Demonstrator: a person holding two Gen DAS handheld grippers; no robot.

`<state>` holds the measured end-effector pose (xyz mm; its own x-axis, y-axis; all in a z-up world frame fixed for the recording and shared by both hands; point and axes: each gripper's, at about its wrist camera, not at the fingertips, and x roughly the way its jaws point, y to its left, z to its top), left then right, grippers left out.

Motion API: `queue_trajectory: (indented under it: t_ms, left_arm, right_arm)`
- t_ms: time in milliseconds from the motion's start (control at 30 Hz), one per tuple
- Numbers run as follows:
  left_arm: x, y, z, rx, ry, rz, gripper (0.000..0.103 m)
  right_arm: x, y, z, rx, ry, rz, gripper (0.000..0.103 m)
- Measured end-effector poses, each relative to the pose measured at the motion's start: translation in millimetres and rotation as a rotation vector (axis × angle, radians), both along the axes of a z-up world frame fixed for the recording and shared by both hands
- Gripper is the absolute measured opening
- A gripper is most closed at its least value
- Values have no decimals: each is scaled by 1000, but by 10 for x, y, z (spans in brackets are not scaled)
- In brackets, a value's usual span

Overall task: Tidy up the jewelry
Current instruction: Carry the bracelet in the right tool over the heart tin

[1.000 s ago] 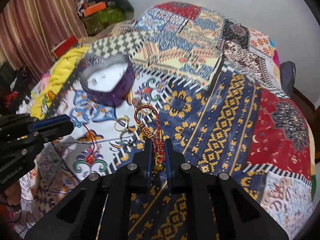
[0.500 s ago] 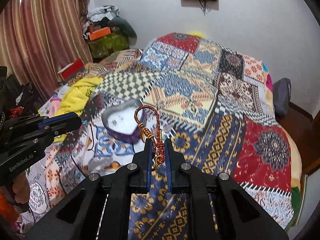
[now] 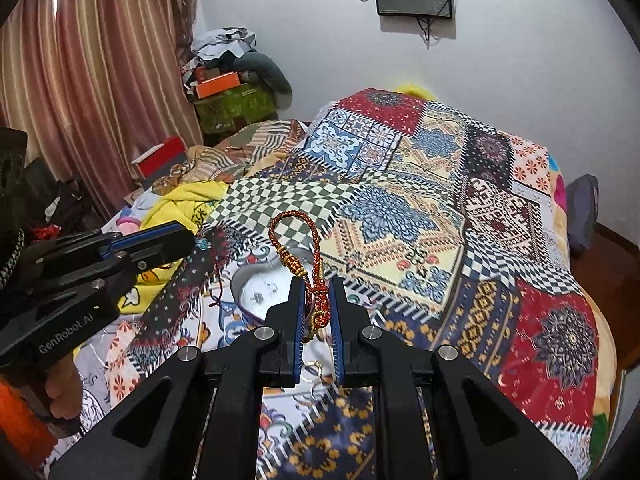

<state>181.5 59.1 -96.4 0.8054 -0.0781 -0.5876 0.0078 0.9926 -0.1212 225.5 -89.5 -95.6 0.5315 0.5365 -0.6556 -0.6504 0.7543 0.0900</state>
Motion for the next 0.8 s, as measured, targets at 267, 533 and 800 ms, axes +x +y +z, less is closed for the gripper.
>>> queue_trajectory:
  t_ms: [267,533,800]
  left_arm:
    - [191,128,-6,-14,-19,21,6]
    - [399,243,-73,-29,-19,30,6]
    - [564,325,-355,-32,40,43,6]
  right_arm:
    - [133,158,-82,8,20,23,10]
    - [291,336,-299,1,79,44,10]
    - [408,487,-510,-25,130,60,10]
